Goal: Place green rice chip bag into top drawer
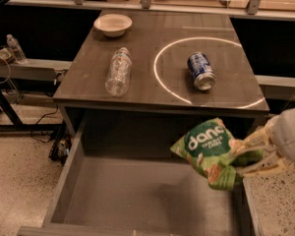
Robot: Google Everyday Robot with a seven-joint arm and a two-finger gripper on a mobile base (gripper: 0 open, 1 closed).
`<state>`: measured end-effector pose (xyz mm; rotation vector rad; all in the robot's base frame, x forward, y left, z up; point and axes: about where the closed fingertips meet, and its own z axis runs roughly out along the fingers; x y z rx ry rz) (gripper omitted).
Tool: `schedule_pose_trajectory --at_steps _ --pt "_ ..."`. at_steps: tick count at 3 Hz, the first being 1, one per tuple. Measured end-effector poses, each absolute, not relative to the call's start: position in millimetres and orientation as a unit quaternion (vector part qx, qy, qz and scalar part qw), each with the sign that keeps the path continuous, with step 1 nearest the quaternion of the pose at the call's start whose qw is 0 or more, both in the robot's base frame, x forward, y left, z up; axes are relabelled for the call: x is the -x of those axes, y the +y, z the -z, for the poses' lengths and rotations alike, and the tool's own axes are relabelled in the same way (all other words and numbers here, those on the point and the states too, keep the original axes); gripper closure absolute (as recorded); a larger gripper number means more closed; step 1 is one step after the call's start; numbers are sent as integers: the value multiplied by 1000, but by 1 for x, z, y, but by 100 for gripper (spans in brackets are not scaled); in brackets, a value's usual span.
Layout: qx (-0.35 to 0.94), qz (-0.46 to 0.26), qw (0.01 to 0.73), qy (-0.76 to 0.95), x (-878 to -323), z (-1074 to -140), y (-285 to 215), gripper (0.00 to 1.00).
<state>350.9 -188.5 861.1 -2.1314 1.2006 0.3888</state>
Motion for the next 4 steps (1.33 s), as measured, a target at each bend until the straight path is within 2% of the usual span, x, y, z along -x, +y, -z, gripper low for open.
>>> schedule_pose_trajectory --at_steps 2,4 --pt "825 -159 306 448 -338 -820 -179 100" --pt "875 -189 309 322 -327 -744 -105 100"
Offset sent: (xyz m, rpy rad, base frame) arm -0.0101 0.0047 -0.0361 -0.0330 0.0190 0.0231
